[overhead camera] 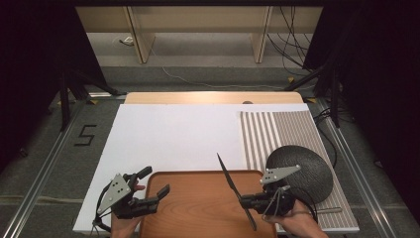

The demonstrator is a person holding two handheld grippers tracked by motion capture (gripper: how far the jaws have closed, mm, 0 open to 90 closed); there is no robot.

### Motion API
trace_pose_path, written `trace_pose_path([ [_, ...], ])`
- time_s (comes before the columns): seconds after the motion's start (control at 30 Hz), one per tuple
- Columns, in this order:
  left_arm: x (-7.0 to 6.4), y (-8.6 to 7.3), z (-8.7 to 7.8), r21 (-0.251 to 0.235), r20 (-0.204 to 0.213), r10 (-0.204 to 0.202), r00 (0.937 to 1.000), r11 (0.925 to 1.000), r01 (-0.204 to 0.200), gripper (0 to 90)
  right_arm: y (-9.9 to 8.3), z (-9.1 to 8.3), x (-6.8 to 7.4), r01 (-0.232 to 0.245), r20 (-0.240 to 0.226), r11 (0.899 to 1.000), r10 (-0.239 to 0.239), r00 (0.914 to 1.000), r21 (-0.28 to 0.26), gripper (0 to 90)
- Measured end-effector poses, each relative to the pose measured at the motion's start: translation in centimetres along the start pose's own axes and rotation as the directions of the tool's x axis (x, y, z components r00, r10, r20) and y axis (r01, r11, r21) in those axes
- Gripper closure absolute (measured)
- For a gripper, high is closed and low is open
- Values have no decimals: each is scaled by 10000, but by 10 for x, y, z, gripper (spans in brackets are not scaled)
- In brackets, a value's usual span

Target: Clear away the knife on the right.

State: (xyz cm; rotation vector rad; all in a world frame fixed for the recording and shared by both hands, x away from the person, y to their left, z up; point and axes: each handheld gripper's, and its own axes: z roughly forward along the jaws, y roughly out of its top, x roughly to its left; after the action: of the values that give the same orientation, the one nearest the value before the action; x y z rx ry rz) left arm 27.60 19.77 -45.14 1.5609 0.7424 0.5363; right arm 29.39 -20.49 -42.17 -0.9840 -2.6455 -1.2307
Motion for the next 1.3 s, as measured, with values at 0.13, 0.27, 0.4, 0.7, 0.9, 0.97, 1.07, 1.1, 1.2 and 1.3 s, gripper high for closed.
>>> trace_pose_path([
  [0.13, -1, 0, 0, 10, 5, 0, 10000, 10000, 0, 171, -2, 2, 2, -44, 34, 9999, 43, 10000, 122, 809],
  [0.27, 0, 0, 0, 19, 7, 21, 10000, 10000, -21, 171, -5, 3, 3, -77, 106, 9997, 75, 9999, 220, 809],
  [0.4, -1, 0, 0, 19, 18, 28, 10000, 10000, -28, 171, -8, 4, 4, -85, 160, 9995, 80, 9998, 315, 808],
  [0.7, -1, 0, 0, 12, 18, 20, 10000, 10000, -20, 172, -12, 7, 8, -120, 279, 9969, 98, 9996, 771, 809],
  [0.9, -1, 0, 1, 40, 25, 30, 10000, 10000, -30, 171, -14, 10, 10, -10, 454, 9919, -49, 9990, 1271, 809],
  [0.97, -1, 0, 0, 22, 18, 11, 10000, 10000, -11, 171, -14, 12, 11, 44, 478, 9880, -119, 9988, 1544, 808],
  [1.07, -1, -1, 0, 19, 11, 5, 10000, 10000, -5, 172, -15, 15, 15, 289, 551, 9803, -404, 9977, 1953, 809],
  [1.1, -1, -1, 0, 17, 16, 4, 10000, 10000, -4, 171, -15, 16, 16, 356, 568, 9776, -484, 9972, 2072, 808],
  [1.2, -1, -1, 1, 40, 26, 32, 10000, 10000, -32, 171, -16, 19, 18, 415, 647, 9695, -587, 9962, 2417, 809],
  [1.3, -1, -1, 1, 47, 40, 45, 10000, 10000, -45, 171, -17, 21, 18, 441, 652, 9627, -637, 9958, 2669, 808],
])
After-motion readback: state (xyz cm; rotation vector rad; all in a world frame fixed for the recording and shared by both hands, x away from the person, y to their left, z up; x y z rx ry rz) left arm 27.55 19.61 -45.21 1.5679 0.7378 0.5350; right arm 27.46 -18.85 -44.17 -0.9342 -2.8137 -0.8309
